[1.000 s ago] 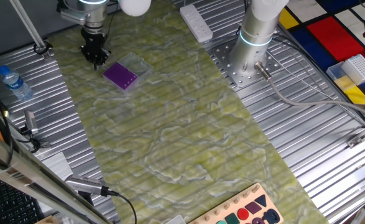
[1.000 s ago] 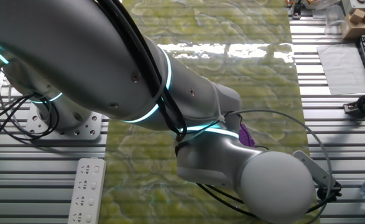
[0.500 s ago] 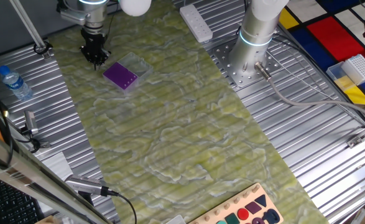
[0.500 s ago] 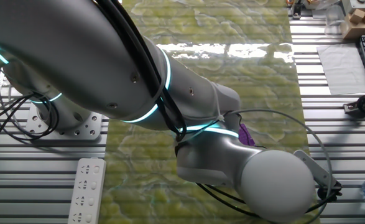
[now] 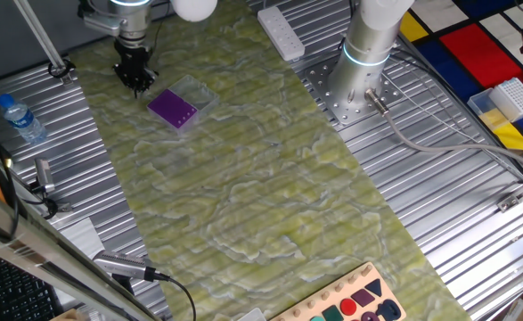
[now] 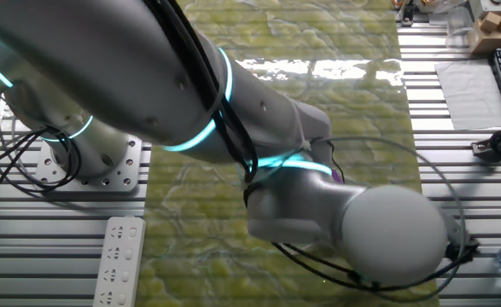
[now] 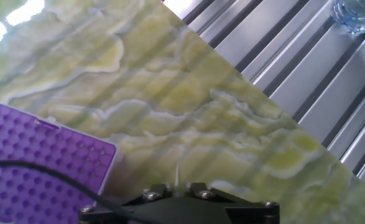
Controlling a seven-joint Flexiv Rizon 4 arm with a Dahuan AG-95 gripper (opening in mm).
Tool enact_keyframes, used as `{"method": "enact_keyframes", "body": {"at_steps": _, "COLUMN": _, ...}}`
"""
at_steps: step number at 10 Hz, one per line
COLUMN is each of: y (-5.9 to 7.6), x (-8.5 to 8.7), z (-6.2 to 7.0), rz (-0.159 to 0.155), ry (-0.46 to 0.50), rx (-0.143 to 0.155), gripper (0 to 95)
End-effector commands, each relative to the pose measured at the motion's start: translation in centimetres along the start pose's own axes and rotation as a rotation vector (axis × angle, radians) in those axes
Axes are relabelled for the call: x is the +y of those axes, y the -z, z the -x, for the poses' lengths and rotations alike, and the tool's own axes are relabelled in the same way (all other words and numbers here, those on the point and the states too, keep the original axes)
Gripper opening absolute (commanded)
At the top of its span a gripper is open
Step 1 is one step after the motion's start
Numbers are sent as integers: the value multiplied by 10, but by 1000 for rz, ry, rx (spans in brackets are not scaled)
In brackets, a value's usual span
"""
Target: Insert a small pipette tip into the holder for small pipette tips
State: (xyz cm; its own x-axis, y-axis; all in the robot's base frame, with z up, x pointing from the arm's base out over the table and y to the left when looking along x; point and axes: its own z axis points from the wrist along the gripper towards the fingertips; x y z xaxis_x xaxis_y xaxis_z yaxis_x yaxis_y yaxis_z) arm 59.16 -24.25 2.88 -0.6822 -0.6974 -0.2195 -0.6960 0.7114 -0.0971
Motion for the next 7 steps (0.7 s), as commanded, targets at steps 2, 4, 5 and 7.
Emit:
{"method": "enact_keyframes", "body": {"at_steps": 2, "y": 15, "x": 2, "z": 2, "rz": -8, "ry": 20, "rx": 104, "gripper": 0}}
{"method": "enact_keyframes", "body": {"at_steps": 4, "y": 26, "x": 5, "z": 5, "rz": 1, "ry": 13, "rx": 163, "gripper": 0}}
{"method": "enact_keyframes", "body": {"at_steps": 5, "y": 30, "x": 6, "z": 6, "rz": 2, "ry": 9, "rx": 173, "gripper": 0}}
{"method": "enact_keyframes", "body": {"at_steps": 7, "y": 38, "x": 9, "z": 8, "rz": 2, "ry": -2, "rx": 177, "gripper": 0}}
